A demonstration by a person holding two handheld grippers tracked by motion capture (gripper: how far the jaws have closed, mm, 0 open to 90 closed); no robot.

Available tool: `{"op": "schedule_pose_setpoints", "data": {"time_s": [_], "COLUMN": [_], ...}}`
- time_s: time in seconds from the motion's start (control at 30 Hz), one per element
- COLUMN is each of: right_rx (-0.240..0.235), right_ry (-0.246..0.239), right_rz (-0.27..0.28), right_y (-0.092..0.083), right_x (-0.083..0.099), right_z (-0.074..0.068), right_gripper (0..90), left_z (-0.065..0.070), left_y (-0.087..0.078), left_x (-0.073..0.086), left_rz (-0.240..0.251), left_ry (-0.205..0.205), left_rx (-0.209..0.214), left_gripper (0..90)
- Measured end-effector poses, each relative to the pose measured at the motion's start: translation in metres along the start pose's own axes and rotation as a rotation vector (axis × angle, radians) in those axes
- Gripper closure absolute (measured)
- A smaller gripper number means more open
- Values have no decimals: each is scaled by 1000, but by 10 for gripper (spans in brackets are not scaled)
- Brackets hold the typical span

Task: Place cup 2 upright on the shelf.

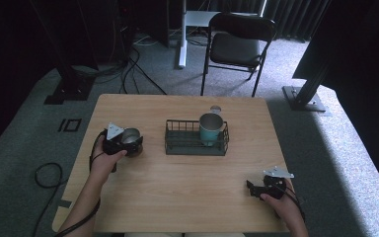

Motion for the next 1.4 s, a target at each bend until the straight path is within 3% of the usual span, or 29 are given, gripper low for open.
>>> {"op": "schedule_pose_setpoints", "data": {"time_s": [0.4,0.67,0.77,0.83,1.4], "right_rx": [0,0,0,0,0], "right_ry": [0,0,0,0,0], "right_rz": [0,1,0,0,1], "right_y": [0,0,0,0,0], "right_x": [0,0,0,0,0], "right_z": [0,0,0,0,0], "right_gripper": [110,110,110,110,110], "left_z": [16,34,41,45,89], "left_y": [-11,-17,-17,-17,-1], "left_x": [-37,-67,-75,-81,-124], "left_rz": [49,102,110,118,148], "left_ry": [25,35,56,46,102], "left_rx": [40,98,102,114,177], "left_gripper": [139,139,139,139,139]}}
Point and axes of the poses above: each handheld gripper's, and its own axes: y roughly forward along the jaws, x roughly out of its underside, z roughly to its right, the point moved 10 cm from there along y, roughly forward along the jaws, and after that the axes turned 1 degree about y, right-handed, at the moved point
